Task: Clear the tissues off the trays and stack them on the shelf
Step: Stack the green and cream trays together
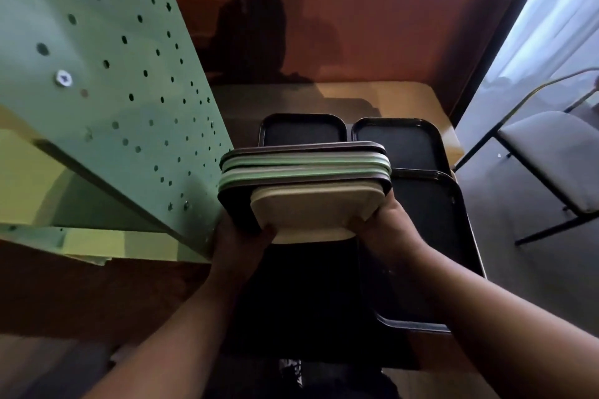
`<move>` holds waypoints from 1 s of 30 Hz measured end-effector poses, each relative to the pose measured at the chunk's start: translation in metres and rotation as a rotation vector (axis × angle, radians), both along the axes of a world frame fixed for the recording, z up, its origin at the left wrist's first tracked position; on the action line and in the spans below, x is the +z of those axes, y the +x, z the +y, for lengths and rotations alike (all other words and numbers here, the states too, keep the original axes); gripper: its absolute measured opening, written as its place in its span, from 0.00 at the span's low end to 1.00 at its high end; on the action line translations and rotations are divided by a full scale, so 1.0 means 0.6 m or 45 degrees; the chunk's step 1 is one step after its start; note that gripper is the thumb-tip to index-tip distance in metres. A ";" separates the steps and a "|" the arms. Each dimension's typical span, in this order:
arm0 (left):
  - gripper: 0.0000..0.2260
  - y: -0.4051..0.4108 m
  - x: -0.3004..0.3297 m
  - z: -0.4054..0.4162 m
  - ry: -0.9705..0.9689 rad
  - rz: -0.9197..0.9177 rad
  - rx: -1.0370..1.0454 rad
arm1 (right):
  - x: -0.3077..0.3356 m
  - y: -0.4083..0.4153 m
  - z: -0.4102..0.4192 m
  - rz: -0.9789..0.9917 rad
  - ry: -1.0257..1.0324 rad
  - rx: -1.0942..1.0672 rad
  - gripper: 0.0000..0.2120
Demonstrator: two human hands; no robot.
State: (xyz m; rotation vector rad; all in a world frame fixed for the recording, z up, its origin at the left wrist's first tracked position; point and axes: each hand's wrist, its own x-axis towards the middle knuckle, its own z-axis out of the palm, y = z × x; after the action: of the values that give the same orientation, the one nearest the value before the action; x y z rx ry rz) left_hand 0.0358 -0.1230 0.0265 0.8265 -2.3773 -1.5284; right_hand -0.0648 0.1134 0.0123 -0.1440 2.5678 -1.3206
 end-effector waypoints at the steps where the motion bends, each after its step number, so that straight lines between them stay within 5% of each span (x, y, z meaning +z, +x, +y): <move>1: 0.26 0.000 0.000 0.000 0.025 0.019 -0.007 | -0.002 -0.003 0.002 -0.002 0.009 0.012 0.32; 9: 0.34 -0.008 -0.024 -0.014 0.179 0.006 0.041 | -0.003 -0.004 0.001 -0.027 0.074 0.061 0.40; 15: 0.42 -0.007 -0.037 -0.025 0.102 0.041 -0.005 | -0.004 0.006 0.009 0.019 0.137 0.030 0.36; 22: 0.27 0.015 -0.028 -0.018 0.151 0.064 -0.155 | -0.014 0.021 0.017 0.047 0.182 0.130 0.29; 30: 0.29 0.008 -0.021 -0.012 0.197 0.051 -0.090 | -0.013 0.037 0.013 -0.005 0.175 0.033 0.23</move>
State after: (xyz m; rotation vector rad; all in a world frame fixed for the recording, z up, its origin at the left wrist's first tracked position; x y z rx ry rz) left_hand 0.0406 -0.1302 0.0138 0.7418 -2.3065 -1.7577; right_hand -0.0428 0.1215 0.0046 -0.1482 2.6333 -1.1294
